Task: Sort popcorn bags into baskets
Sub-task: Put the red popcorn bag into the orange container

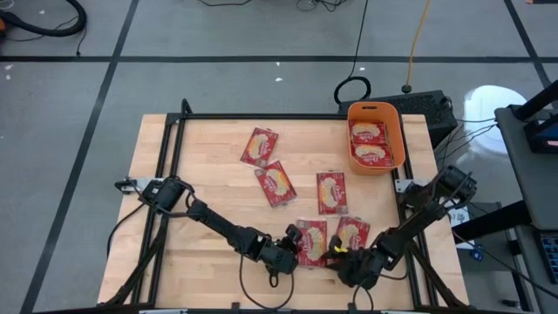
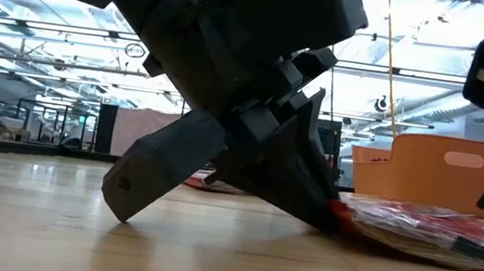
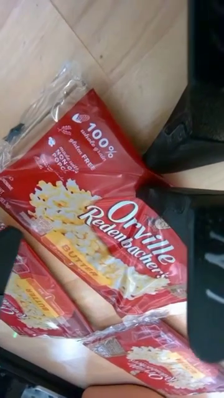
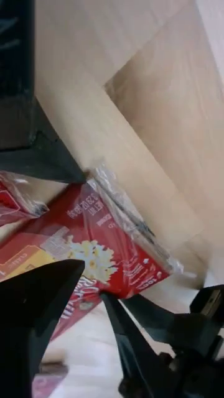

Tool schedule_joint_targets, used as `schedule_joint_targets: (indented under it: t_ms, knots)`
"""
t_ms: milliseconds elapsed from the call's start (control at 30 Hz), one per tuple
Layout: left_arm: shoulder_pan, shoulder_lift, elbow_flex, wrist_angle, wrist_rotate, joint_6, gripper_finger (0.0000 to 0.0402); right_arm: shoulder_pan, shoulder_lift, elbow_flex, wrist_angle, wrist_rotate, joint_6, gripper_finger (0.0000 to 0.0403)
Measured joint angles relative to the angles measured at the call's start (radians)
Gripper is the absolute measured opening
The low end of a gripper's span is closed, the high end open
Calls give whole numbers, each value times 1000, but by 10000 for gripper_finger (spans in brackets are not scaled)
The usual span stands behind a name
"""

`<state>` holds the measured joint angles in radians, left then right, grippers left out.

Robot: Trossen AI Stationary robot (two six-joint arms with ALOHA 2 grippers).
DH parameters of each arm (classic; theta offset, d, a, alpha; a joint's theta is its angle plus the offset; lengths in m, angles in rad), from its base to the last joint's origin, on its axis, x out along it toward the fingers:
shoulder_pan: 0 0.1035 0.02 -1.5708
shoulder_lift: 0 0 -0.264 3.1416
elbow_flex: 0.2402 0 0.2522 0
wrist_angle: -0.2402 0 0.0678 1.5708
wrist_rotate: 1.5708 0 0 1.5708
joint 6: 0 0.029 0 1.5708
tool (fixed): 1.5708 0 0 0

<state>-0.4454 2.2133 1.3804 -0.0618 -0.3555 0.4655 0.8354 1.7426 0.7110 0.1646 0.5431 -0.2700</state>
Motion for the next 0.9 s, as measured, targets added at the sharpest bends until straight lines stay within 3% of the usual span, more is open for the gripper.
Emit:
schedule_joint_targets:
  t_ms: [300,533,767,900]
  knots:
    - [-1,1,0,-9,2,-25,40,19,-59,-4,-39,3,-38,206]
    - [2,1,-2,4,4,-28,40,-31,-23,-4,15,10,-119,197]
    - [3,1,-2,9,7,-110,41,-52,6,-5,148,7,-163,121]
    - [-5,-5,-3,10,-18,-193,69,-47,0,-6,168,53,-171,61]
